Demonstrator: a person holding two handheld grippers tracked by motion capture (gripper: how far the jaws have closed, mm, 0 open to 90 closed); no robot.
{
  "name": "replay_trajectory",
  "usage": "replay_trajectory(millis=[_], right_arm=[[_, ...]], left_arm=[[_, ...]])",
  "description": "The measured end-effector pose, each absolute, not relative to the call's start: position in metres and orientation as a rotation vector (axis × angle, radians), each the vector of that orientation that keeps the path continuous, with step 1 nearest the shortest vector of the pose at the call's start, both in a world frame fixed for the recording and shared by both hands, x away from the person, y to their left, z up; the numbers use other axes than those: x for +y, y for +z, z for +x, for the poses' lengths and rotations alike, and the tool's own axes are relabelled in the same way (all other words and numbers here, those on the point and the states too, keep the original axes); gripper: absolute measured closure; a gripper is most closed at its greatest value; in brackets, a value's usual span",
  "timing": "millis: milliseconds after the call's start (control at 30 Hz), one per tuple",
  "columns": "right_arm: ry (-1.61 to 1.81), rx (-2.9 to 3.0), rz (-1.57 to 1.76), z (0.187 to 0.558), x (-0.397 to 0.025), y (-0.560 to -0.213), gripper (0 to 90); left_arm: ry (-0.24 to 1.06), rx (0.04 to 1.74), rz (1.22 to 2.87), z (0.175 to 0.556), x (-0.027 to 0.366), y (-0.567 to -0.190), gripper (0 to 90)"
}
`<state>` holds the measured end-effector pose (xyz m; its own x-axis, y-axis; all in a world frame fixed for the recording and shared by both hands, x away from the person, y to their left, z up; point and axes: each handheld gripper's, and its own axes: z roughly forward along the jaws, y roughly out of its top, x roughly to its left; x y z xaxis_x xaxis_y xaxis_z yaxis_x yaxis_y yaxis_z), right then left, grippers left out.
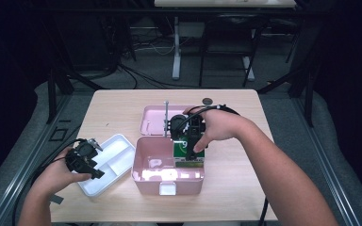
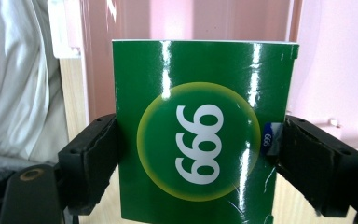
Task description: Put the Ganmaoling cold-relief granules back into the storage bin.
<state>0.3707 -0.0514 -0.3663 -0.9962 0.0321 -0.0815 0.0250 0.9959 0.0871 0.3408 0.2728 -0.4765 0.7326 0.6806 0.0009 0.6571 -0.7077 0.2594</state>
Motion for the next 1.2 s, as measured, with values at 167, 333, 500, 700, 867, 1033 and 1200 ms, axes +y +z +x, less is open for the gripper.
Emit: replay_trajectory(millis=[167,333,500,700,867,1033,1200], right_arm=[[0.129,3.066,0.049,0.372,-0.052,-0.379,16.3],[0.102,3.057,0.034,0.373,-0.052,-0.388,16.3],[0.107,3.065,0.046,0.374,-0.051,-0.396,16.3],[0.11,3.076,0.051,0.375,-0.052,-0.411,16.2],[0.122,3.078,0.061,0.378,-0.052,-0.421,16.2],[0.107,3.082,0.052,0.379,-0.051,-0.43,16.1],[0.111,3.091,0.069,0.381,-0.052,-0.438,16.0]], left_arm=[[0.141,1.058,2.696,0.341,0.273,-0.477,47.1],[0.139,1.055,2.699,0.341,0.272,-0.478,47.0],[0.141,1.058,2.698,0.341,0.273,-0.478,47.0],[0.137,1.058,2.703,0.341,0.272,-0.478,47.0],[0.137,1.056,2.705,0.341,0.272,-0.479,47.1],[0.137,1.056,2.705,0.342,0.272,-0.48,47.0],[0.137,1.059,2.705,0.342,0.272,-0.479,47.1]])
